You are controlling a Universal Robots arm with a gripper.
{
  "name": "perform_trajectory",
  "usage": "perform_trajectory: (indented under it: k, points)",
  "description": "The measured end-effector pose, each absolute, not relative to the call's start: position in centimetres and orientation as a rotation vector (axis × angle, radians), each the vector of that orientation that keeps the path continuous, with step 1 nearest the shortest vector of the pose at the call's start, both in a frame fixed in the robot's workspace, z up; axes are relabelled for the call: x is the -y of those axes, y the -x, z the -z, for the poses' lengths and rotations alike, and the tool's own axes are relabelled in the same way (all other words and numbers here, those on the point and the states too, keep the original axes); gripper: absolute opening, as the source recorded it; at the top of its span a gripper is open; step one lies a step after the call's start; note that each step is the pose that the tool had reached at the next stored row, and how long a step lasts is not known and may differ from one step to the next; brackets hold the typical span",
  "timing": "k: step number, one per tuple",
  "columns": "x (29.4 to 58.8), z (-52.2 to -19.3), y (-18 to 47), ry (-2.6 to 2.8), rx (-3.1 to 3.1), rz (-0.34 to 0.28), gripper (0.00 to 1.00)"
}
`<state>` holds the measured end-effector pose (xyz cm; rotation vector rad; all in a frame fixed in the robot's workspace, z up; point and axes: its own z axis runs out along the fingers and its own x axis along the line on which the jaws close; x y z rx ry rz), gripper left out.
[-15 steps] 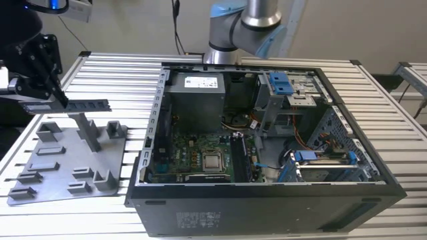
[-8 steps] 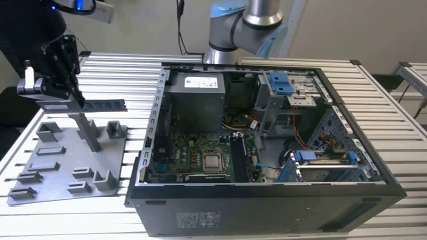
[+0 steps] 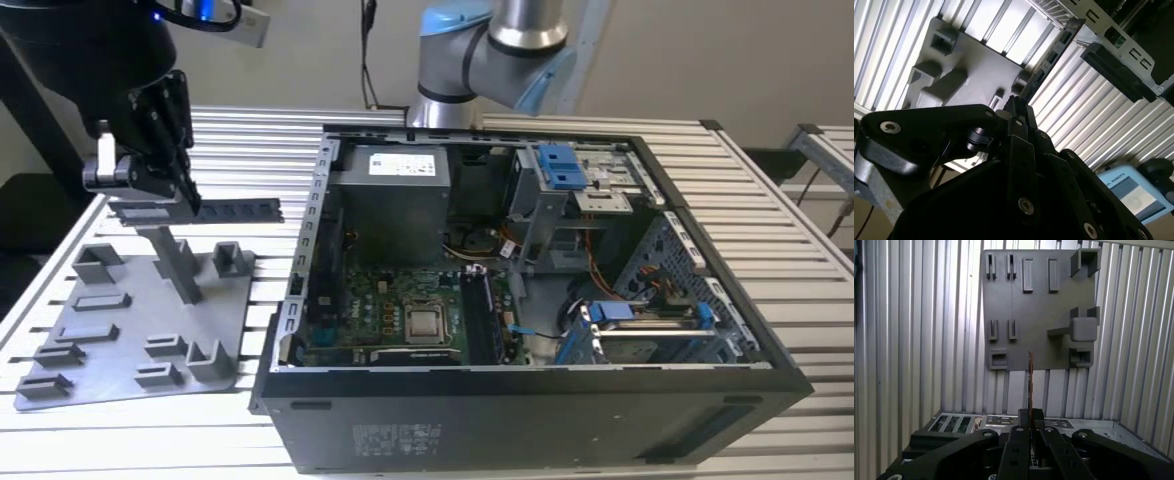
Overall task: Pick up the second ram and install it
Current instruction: 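Pick up the second ram and move it above second insertion slot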
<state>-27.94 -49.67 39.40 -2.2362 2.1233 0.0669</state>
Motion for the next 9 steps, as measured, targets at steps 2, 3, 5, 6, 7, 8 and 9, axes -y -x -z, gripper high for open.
perform_trajectory:
  k: [2,3,5,6,7,8,9]
  points:
    - [49.63,-39.4,27.62,2.234,-2.126,-0.067,0.14]
    - [49.61,-39.4,27.49,2.232,-2.128,-0.067,0.14]
    - [49.56,-39.4,27.24,2.227,-2.133,-0.067,0.14]
    - [49.55,-39.39,27.14,2.224,-2.136,-0.066,0.14]
    - [49.54,-39.4,27.06,2.22,-2.14,-0.066,0.14]
    - [49.53,-39.4,27.0,2.216,-2.144,-0.066,0.14]
    - [49.52,-39.4,26.94,2.212,-2.148,-0.066,0.14]
